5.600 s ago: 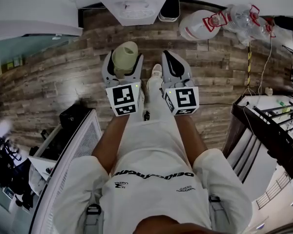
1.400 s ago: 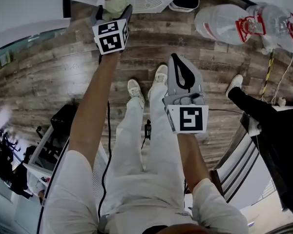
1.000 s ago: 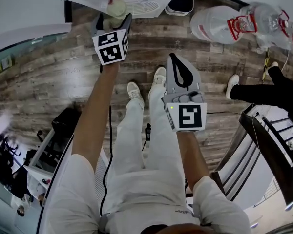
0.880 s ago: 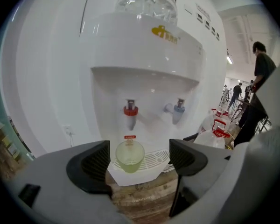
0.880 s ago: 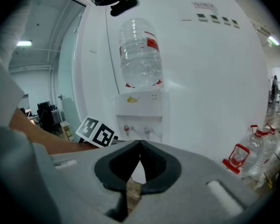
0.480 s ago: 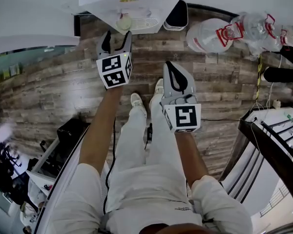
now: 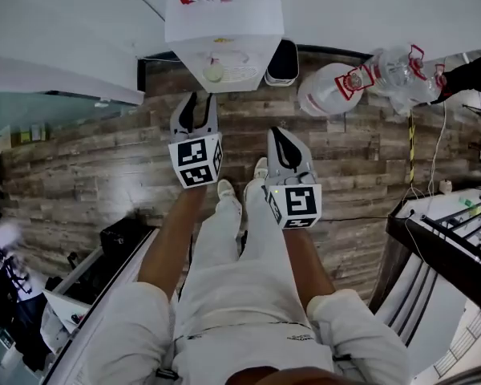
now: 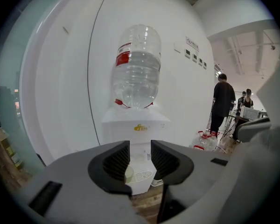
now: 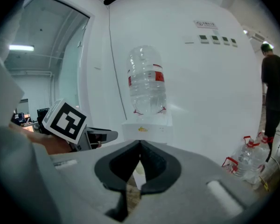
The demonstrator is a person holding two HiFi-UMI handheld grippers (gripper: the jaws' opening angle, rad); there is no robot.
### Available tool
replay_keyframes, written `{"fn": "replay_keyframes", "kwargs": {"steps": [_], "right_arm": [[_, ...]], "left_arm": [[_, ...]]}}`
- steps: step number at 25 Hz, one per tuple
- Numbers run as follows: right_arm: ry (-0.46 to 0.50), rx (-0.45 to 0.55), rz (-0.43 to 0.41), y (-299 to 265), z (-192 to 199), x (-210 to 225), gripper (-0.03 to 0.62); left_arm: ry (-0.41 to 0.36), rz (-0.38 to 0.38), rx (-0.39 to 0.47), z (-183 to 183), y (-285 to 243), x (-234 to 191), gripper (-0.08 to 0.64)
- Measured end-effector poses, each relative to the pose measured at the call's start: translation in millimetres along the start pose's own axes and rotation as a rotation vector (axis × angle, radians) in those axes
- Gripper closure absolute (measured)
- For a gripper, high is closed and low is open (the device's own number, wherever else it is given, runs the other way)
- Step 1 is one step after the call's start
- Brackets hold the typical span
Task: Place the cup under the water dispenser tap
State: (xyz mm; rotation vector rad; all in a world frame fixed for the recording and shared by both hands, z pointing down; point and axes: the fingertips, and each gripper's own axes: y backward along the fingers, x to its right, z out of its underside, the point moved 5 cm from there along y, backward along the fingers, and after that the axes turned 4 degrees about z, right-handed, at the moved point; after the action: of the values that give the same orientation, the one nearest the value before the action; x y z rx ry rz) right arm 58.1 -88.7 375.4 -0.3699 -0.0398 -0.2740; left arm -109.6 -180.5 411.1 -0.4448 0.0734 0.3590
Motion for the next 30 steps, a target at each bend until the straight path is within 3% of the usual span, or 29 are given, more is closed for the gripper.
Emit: {"fn": "replay_keyframes", "kwargs": {"steps": [15, 18, 25, 30], "right_arm": [[0.044, 0.072, -0.062, 80.7, -84.7, -35.1, 0.594], [0.051, 0.084, -0.071, 93.7, -98.6, -36.4, 0.594], [-0.035, 0.092, -0.096, 111.3, -122.1, -33.0, 0.594], [-0.030, 0.107, -0.119, 125.2, -133.6, -35.2, 0.594]], "left_arm": [[-0.049, 0.032, 0.104, -86.6, 124.5, 55.6, 0.556], [-0.049, 0.042, 0.118, -99.3, 144.0, 67.7, 0.561], [-0.045, 0.066, 0.141, -121.6, 174.2, 89.5, 0.562], [-0.069, 0.080, 0.144, -124.5, 193.7, 103.3, 0.563]]}}
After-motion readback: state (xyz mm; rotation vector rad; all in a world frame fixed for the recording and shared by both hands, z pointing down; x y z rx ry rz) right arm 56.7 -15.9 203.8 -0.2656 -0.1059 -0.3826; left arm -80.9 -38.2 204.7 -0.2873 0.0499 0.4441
